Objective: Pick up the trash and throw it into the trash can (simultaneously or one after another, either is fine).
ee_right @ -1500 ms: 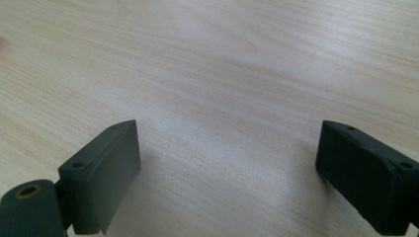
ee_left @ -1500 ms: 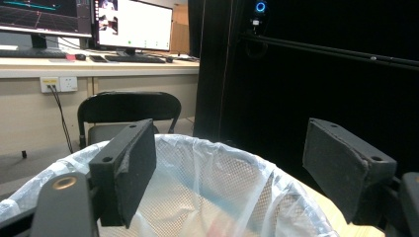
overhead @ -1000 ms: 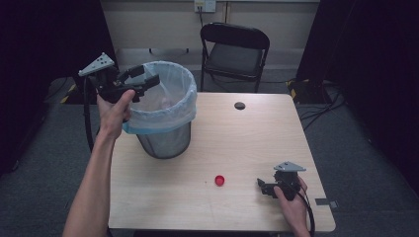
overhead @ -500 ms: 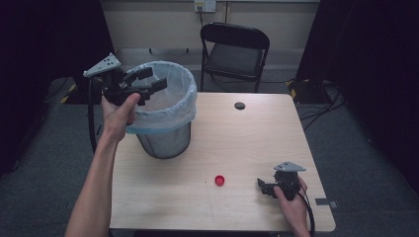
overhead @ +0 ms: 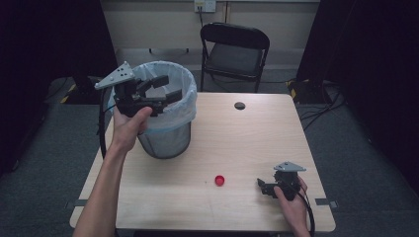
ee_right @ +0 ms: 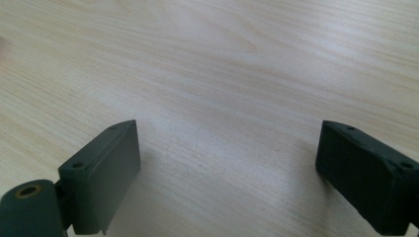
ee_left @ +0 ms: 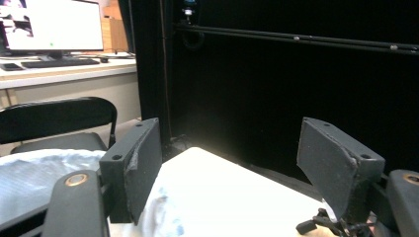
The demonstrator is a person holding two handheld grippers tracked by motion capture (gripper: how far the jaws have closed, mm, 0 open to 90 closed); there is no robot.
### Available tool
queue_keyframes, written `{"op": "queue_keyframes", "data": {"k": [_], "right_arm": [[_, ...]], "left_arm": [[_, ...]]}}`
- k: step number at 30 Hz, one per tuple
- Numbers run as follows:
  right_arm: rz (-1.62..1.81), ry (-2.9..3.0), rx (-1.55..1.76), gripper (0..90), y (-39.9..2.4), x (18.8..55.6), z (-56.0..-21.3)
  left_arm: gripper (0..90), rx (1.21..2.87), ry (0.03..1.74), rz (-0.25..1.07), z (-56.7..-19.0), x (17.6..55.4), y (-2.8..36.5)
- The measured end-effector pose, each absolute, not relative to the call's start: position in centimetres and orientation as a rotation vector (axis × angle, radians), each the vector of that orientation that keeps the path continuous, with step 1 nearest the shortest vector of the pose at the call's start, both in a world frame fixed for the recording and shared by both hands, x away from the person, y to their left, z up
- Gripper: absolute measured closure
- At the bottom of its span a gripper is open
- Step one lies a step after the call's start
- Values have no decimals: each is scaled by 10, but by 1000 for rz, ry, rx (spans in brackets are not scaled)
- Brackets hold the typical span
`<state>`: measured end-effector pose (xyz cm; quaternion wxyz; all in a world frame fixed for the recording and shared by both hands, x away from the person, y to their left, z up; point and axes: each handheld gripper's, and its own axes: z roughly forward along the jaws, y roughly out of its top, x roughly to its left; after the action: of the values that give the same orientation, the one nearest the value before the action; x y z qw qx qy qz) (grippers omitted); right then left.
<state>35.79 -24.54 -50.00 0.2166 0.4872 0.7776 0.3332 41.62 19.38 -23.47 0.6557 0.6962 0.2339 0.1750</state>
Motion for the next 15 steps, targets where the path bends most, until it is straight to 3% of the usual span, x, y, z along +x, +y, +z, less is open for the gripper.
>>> {"op": "queue_keyframes", "data": {"k": [15], "right_arm": [[923, 2154, 1350, 90, -245, 358, -500]], "left_arm": [[239, 1649, 461, 324, -268, 396, 164]]}}
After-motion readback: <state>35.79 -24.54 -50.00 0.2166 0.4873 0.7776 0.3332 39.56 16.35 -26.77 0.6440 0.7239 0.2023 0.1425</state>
